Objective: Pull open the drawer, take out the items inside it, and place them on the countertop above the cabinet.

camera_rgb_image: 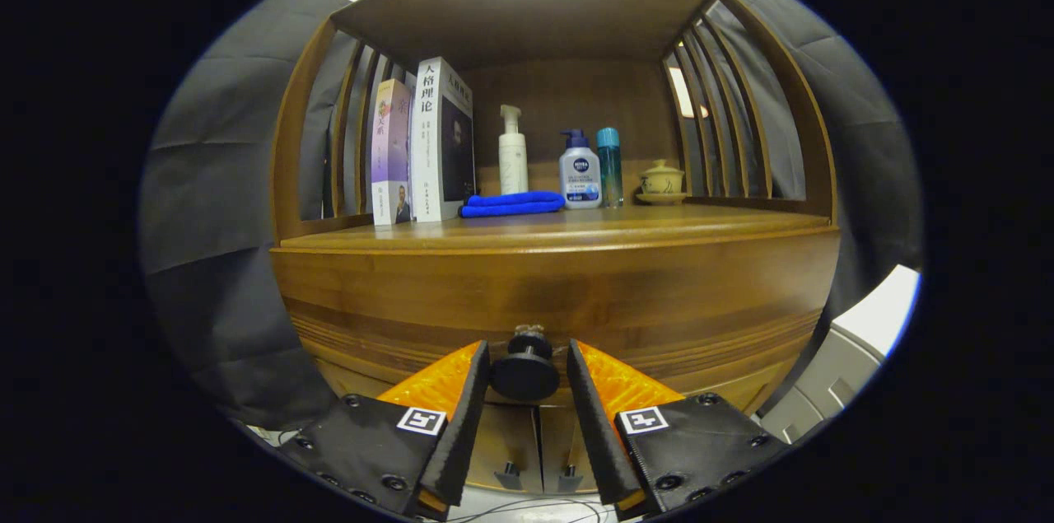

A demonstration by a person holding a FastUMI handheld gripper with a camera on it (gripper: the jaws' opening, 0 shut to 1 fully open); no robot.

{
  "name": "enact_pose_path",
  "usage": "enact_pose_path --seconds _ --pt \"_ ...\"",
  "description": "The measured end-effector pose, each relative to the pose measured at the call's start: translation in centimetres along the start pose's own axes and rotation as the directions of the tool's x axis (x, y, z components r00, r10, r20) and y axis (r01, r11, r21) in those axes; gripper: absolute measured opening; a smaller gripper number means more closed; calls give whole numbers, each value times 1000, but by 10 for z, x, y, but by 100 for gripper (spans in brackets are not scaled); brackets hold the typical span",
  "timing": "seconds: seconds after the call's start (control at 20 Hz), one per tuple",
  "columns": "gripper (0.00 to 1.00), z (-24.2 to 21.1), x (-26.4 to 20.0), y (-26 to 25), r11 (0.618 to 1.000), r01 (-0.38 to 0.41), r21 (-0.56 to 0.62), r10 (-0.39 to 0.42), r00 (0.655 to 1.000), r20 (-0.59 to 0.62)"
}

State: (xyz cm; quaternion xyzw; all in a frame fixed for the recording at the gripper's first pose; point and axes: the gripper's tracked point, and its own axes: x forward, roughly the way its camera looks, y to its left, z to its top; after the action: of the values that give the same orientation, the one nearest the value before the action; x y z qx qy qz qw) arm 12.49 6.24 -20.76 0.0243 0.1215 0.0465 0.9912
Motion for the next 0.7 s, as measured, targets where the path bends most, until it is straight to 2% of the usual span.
enact_pose_path --seconds 0.1,0.45,0.7 --pt "62 -4 2 0 1000 -1 -8 1 1000 -14" --pt "28 -4 0 -1 999 17 -39 -18 1000 -18" --pt "28 -4 -10 -2 999 4 -33 -5 1000 -20"
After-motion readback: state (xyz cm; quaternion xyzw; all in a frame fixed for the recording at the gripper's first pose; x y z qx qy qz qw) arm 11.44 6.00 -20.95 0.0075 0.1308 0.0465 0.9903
